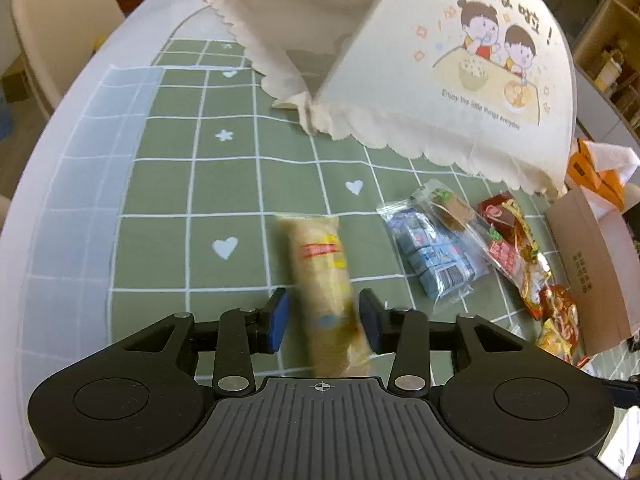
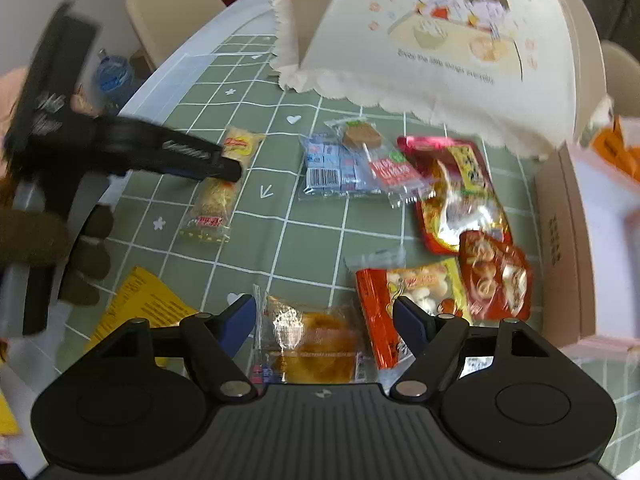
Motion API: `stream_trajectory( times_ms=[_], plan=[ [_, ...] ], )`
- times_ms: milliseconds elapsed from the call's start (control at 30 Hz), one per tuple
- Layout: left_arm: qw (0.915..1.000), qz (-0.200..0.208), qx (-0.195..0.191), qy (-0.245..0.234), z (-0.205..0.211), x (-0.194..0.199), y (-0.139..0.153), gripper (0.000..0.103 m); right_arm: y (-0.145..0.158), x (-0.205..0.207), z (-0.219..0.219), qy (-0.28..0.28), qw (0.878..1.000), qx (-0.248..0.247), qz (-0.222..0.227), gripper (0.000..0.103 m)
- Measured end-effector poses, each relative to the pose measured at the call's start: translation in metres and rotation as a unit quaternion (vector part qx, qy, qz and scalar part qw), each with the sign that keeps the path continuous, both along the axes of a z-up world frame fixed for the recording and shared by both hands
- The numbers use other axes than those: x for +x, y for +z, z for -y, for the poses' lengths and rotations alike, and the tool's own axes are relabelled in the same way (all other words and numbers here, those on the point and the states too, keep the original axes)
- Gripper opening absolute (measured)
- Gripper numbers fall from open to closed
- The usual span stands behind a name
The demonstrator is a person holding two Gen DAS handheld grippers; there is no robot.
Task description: Organize snacks
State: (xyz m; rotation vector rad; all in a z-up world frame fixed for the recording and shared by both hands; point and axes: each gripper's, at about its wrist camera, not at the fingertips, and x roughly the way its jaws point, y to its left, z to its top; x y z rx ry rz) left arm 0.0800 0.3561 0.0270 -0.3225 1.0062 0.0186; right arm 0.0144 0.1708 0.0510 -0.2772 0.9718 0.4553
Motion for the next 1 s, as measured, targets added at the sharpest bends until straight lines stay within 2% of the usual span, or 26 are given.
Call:
stream_trajectory(
  times_ms=[100,200,300,367,500,600,667,700,733,767,833,1000],
  plan=[
    [0.9998,0.006,0.017,-0.01,0.005,0.0,0.0,0.035,0.004,0.003,-0.009,0.006,1.0,-0.017,0.017,0.076],
    [0.9995,0.012,0.016,-0.023,0.005,-0.01,0.003,0.034,0.011,0.008,-0.018,0.017,0.998,-0.035,0.049,0.076],
    [0.9995,0.016,-0.008,-0.026,-0.003,-0.032,0.005,0.033,0.016,0.023,-0.023,0.032,0.994,-0.052,0.094,0.079],
    [0.9991,0.023,-0.031,-0.02,-0.012,-0.051,0.01,0.033,0.019,0.045,-0.024,0.034,0.993,-0.046,0.104,0.079],
    [0.9972,0.048,-0.056,-0.011,-0.023,-0.086,0.031,0.033,0.013,0.104,-0.028,0.014,0.997,-0.026,0.072,0.079],
    [0.995,0.067,-0.071,-0.02,-0.017,-0.104,0.048,0.033,-0.005,0.148,-0.035,-0.014,0.999,-0.03,0.031,0.075],
    [0.9932,0.075,-0.084,-0.029,-0.007,-0.115,0.055,0.033,-0.018,0.168,-0.034,-0.032,0.999,-0.019,-0.018,0.059],
    [0.9923,0.076,-0.091,-0.035,0.0,-0.12,0.057,0.033,-0.019,0.171,-0.031,-0.038,0.999,0.003,-0.034,0.054],
    [0.9916,0.076,-0.097,-0.04,0.006,-0.124,0.058,0.033,-0.018,0.172,-0.028,-0.038,0.998,0.02,-0.056,0.037],
    [0.991,0.073,-0.102,-0.046,0.013,-0.129,0.058,0.033,-0.015,0.169,-0.025,-0.033,0.996,0.036,-0.077,0.037],
    [0.9904,0.06,-0.111,-0.056,0.03,-0.137,0.056,0.033,-0.004,0.154,-0.017,-0.022,0.995,0.053,-0.081,0.035],
    [0.9879,0.015,-0.122,-0.094,0.083,-0.148,0.041,0.033,0.043,0.083,0.029,0.032,0.996,0.074,-0.045,0.035]
  ],
)
